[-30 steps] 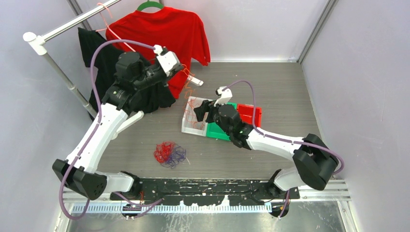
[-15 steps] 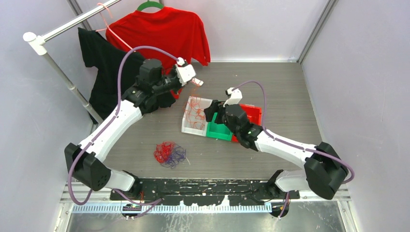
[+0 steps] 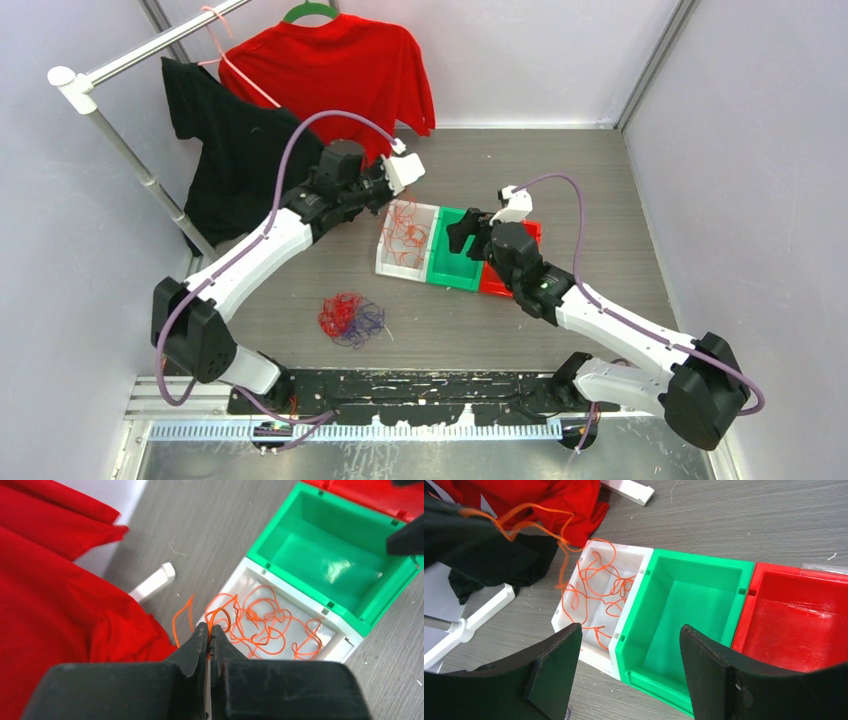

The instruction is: Untangle the cables

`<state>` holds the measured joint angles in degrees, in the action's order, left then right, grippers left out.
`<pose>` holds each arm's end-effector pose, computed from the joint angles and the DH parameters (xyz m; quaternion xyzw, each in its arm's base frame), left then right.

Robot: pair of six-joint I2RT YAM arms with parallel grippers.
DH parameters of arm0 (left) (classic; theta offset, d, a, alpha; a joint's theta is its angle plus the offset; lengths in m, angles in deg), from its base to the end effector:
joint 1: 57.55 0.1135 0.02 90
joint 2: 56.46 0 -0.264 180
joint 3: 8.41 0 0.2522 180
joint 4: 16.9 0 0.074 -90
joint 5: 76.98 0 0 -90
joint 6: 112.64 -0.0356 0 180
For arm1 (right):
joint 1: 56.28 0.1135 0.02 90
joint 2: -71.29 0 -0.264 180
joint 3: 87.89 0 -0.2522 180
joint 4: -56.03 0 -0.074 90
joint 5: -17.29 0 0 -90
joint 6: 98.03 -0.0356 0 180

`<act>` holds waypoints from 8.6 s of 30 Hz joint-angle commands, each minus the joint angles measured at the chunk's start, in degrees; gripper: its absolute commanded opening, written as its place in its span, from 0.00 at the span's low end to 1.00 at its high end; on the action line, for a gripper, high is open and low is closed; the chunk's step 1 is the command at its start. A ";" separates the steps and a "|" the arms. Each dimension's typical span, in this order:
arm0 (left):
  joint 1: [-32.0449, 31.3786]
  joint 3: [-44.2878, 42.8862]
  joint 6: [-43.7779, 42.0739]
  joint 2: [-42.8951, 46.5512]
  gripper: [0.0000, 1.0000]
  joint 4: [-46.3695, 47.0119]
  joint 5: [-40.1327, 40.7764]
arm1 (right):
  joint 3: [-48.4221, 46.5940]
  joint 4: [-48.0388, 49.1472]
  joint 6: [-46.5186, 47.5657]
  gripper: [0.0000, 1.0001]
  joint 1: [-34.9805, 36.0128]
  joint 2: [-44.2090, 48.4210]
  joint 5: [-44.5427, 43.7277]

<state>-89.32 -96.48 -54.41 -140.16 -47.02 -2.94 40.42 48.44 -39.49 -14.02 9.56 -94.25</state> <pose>0.2839 -0.1873 0.3481 0.5043 0.6742 -0.1176 0.5266 0.1904 0.1553 0.2696 0.0352 0.7998 0.2272 0.5545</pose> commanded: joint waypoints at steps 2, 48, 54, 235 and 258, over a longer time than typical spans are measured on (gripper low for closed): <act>-2.18 0.91 -1.18 -3.09 0.00 -0.58 4.01 | 0.45 0.31 -1.58 0.76 -0.33 2.63 -2.66; -5.18 -16.34 5.79 -25.55 0.28 -21.68 3.12 | -0.75 -1.30 -1.38 0.75 -3.67 5.40 -1.72; -4.84 -17.60 7.17 -19.37 0.73 -28.41 1.56 | -2.66 -2.29 -0.68 0.75 -3.68 5.12 -1.11; 6.05 -7.43 43.47 -25.71 0.00 0.00 -24.40 | -0.10 3.96 -4.30 0.47 -3.59 -3.66 10.47; -1.71 -3.36 19.17 -25.71 0.00 -2.55 5.22 | -0.68 3.67 -4.31 0.46 -3.64 -3.27 10.38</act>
<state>-88.51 -99.49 -30.95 -166.22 -50.45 -1.41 40.77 50.34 -43.40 -17.52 4.20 -83.12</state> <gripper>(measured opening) 0.004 0.466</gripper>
